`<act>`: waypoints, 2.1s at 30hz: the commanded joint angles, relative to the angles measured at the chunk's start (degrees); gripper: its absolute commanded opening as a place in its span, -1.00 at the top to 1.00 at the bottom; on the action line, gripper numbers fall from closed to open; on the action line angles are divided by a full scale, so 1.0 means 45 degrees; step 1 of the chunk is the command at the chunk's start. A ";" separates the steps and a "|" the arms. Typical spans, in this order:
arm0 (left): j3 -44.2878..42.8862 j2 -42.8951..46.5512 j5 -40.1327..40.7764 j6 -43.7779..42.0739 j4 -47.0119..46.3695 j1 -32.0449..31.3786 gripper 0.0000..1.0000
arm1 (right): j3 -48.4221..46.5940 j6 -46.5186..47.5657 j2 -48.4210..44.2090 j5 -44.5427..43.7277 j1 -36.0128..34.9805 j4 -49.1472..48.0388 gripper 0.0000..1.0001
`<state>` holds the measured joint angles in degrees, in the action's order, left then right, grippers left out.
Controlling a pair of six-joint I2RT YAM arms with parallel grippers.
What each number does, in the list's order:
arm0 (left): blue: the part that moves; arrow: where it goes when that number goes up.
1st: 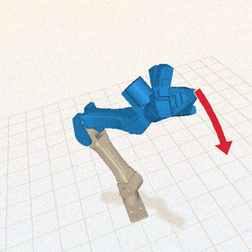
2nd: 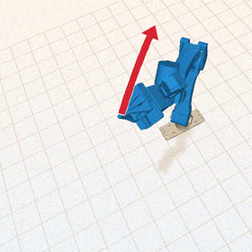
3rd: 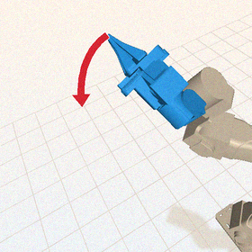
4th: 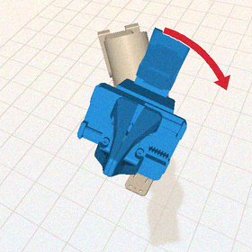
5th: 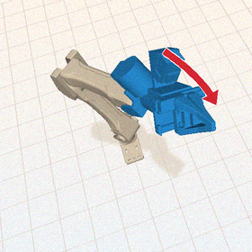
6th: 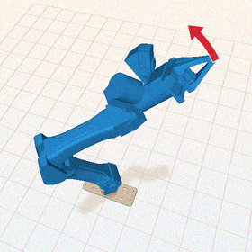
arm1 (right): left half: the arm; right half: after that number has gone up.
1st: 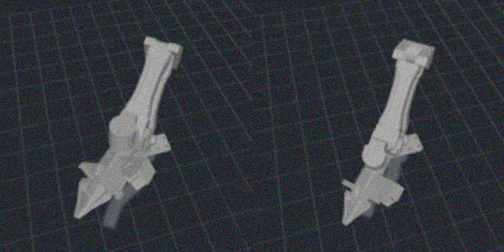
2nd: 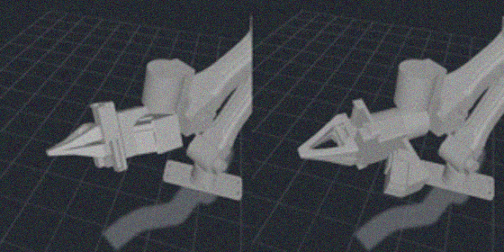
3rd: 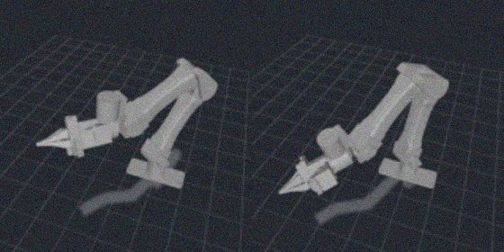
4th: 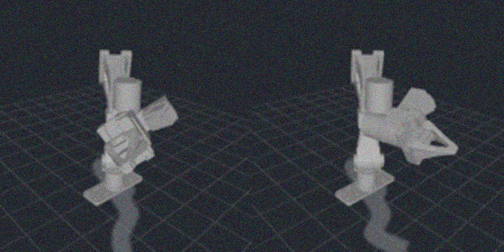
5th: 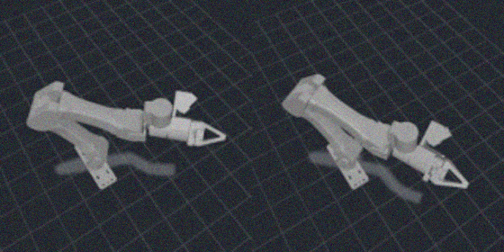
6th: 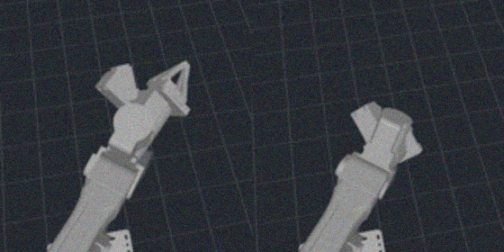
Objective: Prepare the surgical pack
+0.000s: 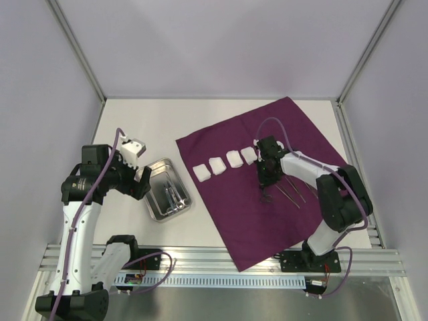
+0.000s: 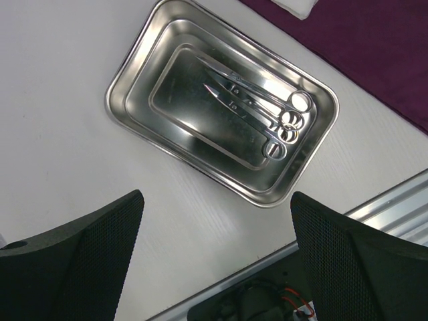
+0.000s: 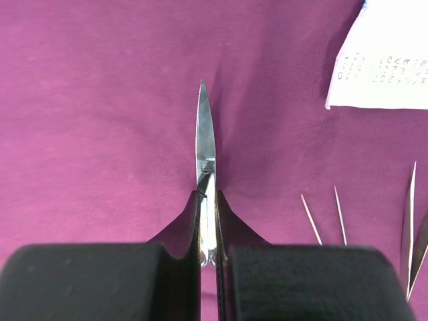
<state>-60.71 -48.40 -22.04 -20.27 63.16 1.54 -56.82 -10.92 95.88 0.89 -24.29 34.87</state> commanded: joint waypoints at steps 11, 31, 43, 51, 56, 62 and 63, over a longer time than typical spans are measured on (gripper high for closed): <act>-0.0181 0.0170 0.0250 0.0208 -0.0343 0.0048 -1.00 | 0.0029 -0.0483 -0.1500 0.0253 -0.0129 0.0004 0.99; 0.0073 -0.0084 0.4468 0.0989 -0.0968 0.0048 -1.00 | -0.6741 -0.3822 0.1440 -0.0568 -0.7060 -0.1887 0.99; 0.0073 0.0151 0.4489 0.0951 -0.0968 0.0048 -0.99 | -1.0109 -0.4663 0.6330 -0.1583 -0.8703 -0.1890 0.99; 0.0092 0.0092 0.4371 0.0911 -0.0988 0.0048 -1.00 | -0.9425 -0.5113 0.6487 -0.1935 -0.8820 -0.2145 0.99; 0.0092 0.0092 0.4352 0.0892 -0.0988 0.0068 -1.00 | -0.9659 -0.5035 0.6449 -0.1974 -0.8820 -0.1832 0.61; 0.0092 0.0151 0.4313 0.0873 -0.0988 0.0048 -1.00 | -0.9388 -0.4255 0.5123 -0.1838 -0.8742 -0.1422 0.21; 0.0092 0.0170 0.4293 0.0891 -0.0968 0.0068 -1.00 | -0.9212 -0.4118 0.4385 -0.1741 -0.8723 -0.1402 0.17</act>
<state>-60.36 -48.42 -2.17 -16.84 60.16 1.54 -98.61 -31.86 124.46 -6.57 -63.70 28.29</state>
